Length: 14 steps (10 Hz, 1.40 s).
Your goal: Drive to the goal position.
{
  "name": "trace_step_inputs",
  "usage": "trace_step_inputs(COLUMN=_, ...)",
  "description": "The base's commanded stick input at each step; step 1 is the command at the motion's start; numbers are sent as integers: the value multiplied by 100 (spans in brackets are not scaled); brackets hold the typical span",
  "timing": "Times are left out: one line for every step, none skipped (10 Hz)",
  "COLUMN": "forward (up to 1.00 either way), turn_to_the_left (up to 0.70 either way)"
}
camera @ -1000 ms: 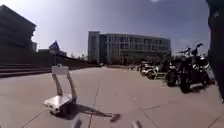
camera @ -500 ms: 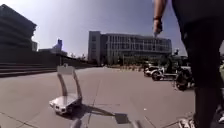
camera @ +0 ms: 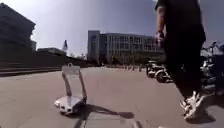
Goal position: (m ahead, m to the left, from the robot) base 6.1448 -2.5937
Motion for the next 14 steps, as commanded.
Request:
trace_step_inputs(forward=100, turn_to_the_left=-18)
trace_step_inputs(forward=100, turn_to_the_left=-18)
trace_step_inputs(forward=100, turn_to_the_left=-18)
trace_step_inputs(forward=100, turn_to_the_left=-18)
trace_step_inputs(forward=100, turn_to_the_left=-18)
trace_step_inputs(forward=100, turn_to_the_left=-11)
trace_step_inputs(forward=100, turn_to_the_left=-2)
trace_step_inputs(forward=100, turn_to_the_left=0)
trace_step_inputs(forward=100, turn_to_the_left=0)
trace_step_inputs(forward=100, turn_to_the_left=0)
trace_step_inputs(forward=100, turn_to_the_left=0)
trace_step_inputs(forward=100, turn_to_the_left=0)
trace_step_inputs(forward=100, turn_to_the_left=0)
trace_step_inputs(forward=100, turn_to_the_left=0)
